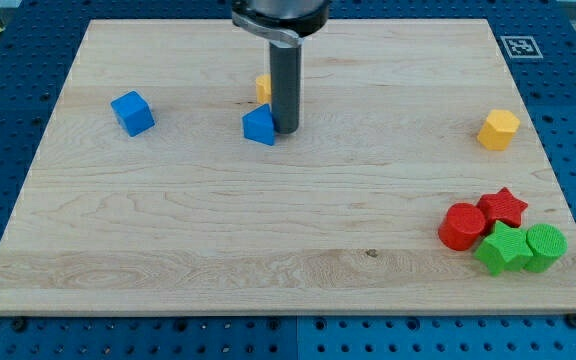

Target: Separate the blue triangle from the yellow heart

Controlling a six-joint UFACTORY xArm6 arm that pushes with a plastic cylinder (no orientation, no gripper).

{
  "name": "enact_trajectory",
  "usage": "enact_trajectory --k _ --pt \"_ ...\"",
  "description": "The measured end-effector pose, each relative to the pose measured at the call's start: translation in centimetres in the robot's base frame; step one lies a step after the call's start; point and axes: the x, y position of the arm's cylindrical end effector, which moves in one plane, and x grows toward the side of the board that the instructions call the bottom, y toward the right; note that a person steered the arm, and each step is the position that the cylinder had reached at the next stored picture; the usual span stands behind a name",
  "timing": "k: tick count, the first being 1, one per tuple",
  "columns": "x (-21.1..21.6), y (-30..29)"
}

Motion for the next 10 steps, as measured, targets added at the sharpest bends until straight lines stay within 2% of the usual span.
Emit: enact_trajectory --k 4,7,8,9,10 --pt "2.3 -2.4" --pt "2.2 -10.1" --pt "1.7 -8.8" --pt "1.7 -4.4" --pt "-0.1 -3.2"
